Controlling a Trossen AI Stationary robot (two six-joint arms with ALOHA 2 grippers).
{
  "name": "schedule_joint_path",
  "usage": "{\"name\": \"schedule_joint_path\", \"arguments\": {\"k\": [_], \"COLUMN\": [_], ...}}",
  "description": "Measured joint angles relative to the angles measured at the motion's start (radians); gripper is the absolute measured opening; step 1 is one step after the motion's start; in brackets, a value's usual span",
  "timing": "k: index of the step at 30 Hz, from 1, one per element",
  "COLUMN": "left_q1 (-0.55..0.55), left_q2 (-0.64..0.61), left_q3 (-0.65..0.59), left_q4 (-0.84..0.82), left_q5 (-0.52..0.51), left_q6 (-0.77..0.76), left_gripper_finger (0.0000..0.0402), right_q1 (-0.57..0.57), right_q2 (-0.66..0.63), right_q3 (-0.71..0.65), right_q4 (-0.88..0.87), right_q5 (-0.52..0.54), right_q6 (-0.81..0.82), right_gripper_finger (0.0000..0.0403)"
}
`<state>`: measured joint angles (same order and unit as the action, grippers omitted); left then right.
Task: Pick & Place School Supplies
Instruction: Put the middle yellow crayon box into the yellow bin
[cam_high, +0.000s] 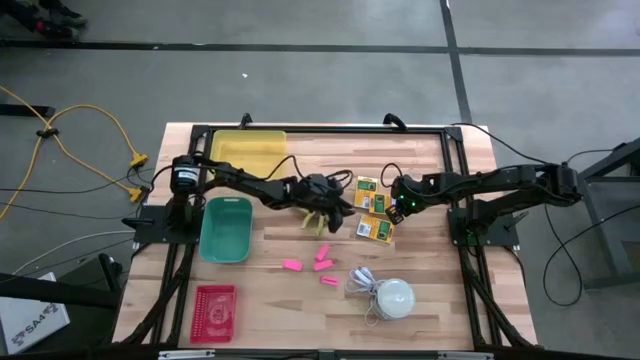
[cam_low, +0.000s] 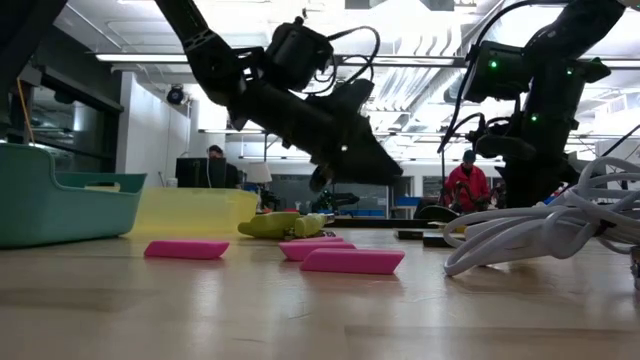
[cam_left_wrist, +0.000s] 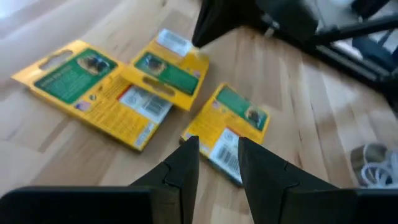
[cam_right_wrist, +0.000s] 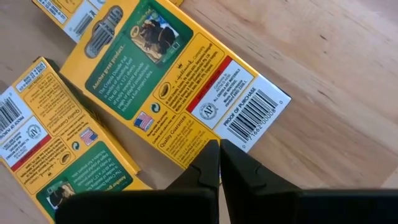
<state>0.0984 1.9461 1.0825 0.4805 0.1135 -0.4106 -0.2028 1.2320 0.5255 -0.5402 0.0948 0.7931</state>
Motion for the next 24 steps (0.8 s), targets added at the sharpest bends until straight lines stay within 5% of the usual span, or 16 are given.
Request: {"name": "schedule_joint_path", "arguments": {"k": [17, 24], "left_q1": [0.003, 0.009], "left_q2": [0.069, 0.069], "left_q3": [0.025, 0.129], "left_q4": [0.115, -0.070], "left_q5": [0.045, 0.030], "left_q6": [-0.190, -0.269], "left_gripper_finger": [0.0108, 0.0108], "right_q1": [0.000, 0.000], "right_q2": [0.000, 0.000], "right_q3": [0.000, 0.000], "right_q4": [-0.001, -0.001], "right_q5": [-0.016, -0.016], "right_q6": [-0.001, -0.003], "right_gripper_finger": [0.0002, 0.0002]}}
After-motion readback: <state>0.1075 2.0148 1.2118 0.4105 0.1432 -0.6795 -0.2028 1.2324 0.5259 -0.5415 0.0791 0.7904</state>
